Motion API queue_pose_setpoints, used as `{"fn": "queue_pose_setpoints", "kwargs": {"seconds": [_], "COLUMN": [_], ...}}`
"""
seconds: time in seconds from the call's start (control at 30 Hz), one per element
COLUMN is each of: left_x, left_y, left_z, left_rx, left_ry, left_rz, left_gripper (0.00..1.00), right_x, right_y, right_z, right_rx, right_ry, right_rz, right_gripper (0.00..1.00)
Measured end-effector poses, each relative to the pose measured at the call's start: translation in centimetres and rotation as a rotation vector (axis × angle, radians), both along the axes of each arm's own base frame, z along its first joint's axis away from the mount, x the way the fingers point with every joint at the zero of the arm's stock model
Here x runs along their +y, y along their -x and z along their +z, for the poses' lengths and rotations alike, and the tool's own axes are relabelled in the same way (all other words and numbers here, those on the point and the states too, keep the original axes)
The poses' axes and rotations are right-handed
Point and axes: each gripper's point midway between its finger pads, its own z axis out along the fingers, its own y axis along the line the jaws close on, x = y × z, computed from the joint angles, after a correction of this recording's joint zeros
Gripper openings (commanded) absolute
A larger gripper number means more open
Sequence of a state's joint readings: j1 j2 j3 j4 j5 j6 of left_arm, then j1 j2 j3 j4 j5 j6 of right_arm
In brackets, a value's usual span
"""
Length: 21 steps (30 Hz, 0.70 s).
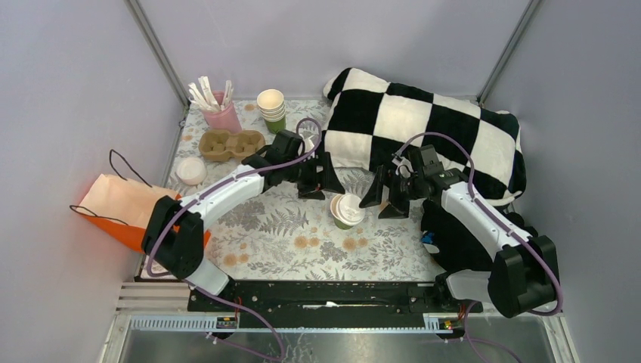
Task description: Pack the takeout coffee
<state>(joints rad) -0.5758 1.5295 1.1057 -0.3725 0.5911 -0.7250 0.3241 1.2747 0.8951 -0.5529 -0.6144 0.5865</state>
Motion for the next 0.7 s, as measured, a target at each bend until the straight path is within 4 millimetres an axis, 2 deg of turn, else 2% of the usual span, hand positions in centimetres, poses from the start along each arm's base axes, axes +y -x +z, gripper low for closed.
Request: {"fn": "queue_pose_setpoints", "kwargs": {"seconds": [0.3, 0.5, 0.7], "left_x": [-0.9, -1.6, -1.8], "left_y": [0.0, -0.3, -0.6], "left_z": [-2.2, -1.6, -1.3], "left_rx": [0.056, 0.038, 0.027], "left_ry": [-0.026, 0.003, 0.019], "left_rz": [-0.015, -0.012, -0.008], "left_gripper": [0.83, 0.77, 0.70], "right_x": [1.5, 2.1, 2.7], "right_y": [0.6, 0.9, 0.2], "right_z": [-1.3, -2.7, -2.4], "right_rx": [0.049, 0.110, 0.095], "right_ry": [-0.121, -0.161, -0.203], "right_rz": [0.048, 0.052, 0.051], "right_gripper": [0.90, 0.87, 0.79]}}
